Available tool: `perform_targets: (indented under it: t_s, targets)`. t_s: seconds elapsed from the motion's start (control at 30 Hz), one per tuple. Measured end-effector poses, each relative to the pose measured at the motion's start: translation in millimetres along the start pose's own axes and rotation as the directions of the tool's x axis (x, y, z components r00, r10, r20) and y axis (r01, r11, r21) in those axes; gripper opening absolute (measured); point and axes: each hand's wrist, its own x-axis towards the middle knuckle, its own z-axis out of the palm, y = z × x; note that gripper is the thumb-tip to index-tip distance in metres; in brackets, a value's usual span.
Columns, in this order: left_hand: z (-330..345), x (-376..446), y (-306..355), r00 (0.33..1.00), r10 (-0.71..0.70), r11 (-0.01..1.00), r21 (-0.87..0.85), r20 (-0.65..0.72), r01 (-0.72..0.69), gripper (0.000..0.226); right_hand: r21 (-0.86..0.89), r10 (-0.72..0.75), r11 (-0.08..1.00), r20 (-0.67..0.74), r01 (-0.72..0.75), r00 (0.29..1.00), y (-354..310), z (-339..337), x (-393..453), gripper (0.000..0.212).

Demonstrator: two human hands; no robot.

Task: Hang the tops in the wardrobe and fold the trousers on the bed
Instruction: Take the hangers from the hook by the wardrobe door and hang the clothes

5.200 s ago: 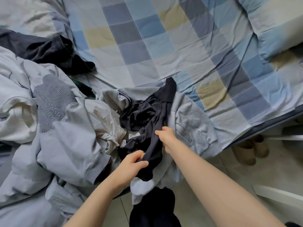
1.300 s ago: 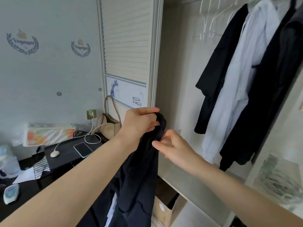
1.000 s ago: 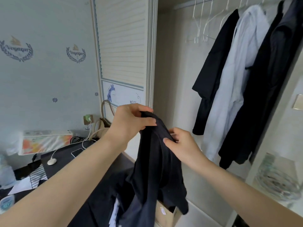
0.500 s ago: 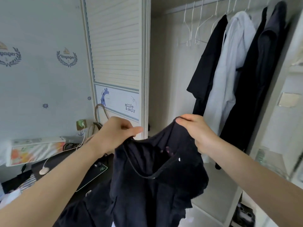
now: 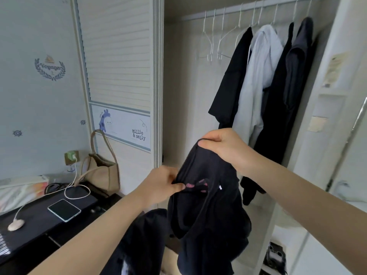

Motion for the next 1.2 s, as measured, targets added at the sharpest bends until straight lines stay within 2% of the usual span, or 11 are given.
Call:
perform_targets:
  t_s: [0.17, 0.27, 0.47, 0.53, 0.6, 0.7, 0.8, 0.87, 1.0, 1.1, 1.2]
  targets:
    - [-35.9, 24.8, -44.1, 0.977, -0.077, 0.972, 0.202, -0.199, 0.118, 0.016, -0.163, -0.022, 0.986, 0.022, 0.025, 1.0, 28.1, -28.3, 18.7, 0.006]
    - [-69.6, 46.7, -64.5, 0.94, -0.155, 0.959, 0.184, -0.305, 0.218, 0.025, -0.312, -0.022, 0.95, 0.045, 0.035, 0.999, 50.1, -45.5, 40.9, 0.008]
    - [-120.5, 115.0, -73.3, 0.916, -0.186, 0.928, 0.244, -0.356, 0.283, 0.017, -0.749, -0.005, 0.656, -0.127, -0.093, 0.992, 92.1, -48.6, 111.7, 0.016]
    - [-126.4, 139.4, -73.3, 0.931, -0.17, 0.922, 0.282, -0.323, 0.267, 0.019, -0.511, 0.247, 0.803, -0.186, -0.308, 0.951, 100.0, -44.9, 139.2, 0.027]
    - [-129.8, 166.1, -70.3, 0.943, -0.152, 0.931, 0.279, -0.295, 0.237, 0.017, -0.002, 0.471, 0.882, -0.05, -0.472, 0.881, 104.0, -40.2, 171.4, 0.025]
    - [-130.9, 194.3, -60.4, 0.978, -0.183, 0.944, 0.261, -0.102, 0.203, 0.011, 0.448, 0.463, 0.771, 0.091, -0.452, 0.882, 98.8, -32.8, 208.2, 0.014]
    - [-125.0, 218.8, -49.1, 0.947, -0.259, 0.91, 0.375, 0.19, 0.174, 0.006, 0.559, 0.399, 0.746, 0.059, -0.362, 0.915, 92.1, -25.5, 243.5, 0.018]
    - [-115.1, 231.5, -42.4, 0.938, -0.22, 0.945, 0.296, 0.266, 0.138, 0.023, 0.444, 0.322, 0.836, 0.079, -0.322, 0.944, 85.3, -19.9, 258.7, 0.016]
    - [-84.8, 264.3, -14.7, 0.994, 0.046, 0.957, -0.289, 0.102, -0.015, 0.071, -0.056, 0.026, 0.998, 0.233, -0.013, 0.972, 68.7, -8.1, 276.9, 0.03]
    - [-70.9, 290.4, 2.6, 0.997, 0.078, 0.946, -0.315, -0.009, -0.077, 0.057, -0.176, -0.12, 0.971, 0.213, 0.159, 0.97, 61.1, -5.9, 288.6, 0.043]
    - [-67.4, 310.2, 4.7, 1.0, 0.028, 0.924, -0.381, -0.003, -0.027, 0.016, -0.293, -0.241, 0.919, 0.119, 0.266, 0.963, 63.9, -19.6, 300.5, 0.043]
